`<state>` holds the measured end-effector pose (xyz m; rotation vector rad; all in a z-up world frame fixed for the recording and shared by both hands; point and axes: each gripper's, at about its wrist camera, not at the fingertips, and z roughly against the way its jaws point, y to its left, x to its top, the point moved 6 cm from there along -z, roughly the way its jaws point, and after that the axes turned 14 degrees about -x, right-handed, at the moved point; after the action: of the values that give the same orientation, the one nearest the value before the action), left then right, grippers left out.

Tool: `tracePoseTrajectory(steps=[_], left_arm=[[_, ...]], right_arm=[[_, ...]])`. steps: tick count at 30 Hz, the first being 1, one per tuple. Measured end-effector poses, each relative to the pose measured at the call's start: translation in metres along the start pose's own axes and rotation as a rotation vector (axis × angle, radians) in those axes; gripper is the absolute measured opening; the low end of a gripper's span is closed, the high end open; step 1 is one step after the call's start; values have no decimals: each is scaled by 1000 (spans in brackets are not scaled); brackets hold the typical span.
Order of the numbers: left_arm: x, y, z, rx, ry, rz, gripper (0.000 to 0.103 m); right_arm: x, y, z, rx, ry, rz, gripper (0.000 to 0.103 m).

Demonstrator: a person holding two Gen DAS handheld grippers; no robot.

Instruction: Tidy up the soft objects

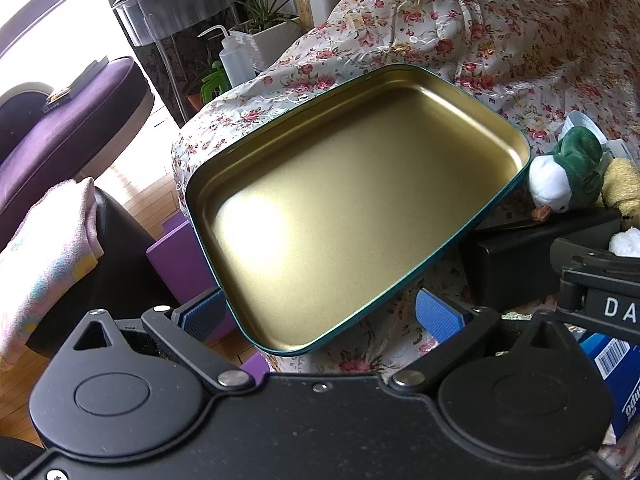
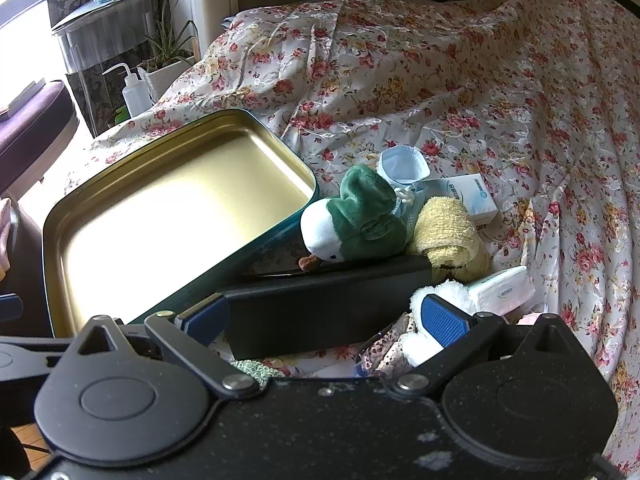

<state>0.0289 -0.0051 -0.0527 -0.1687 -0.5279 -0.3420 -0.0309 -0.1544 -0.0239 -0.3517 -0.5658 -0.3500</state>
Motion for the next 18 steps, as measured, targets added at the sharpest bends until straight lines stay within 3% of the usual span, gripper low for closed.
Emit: tracePoseTrajectory(steps=[18], left_arm=[[0, -1, 0, -3, 3, 1, 99]], right_arm=[[1, 0, -3, 0, 8, 1, 103]])
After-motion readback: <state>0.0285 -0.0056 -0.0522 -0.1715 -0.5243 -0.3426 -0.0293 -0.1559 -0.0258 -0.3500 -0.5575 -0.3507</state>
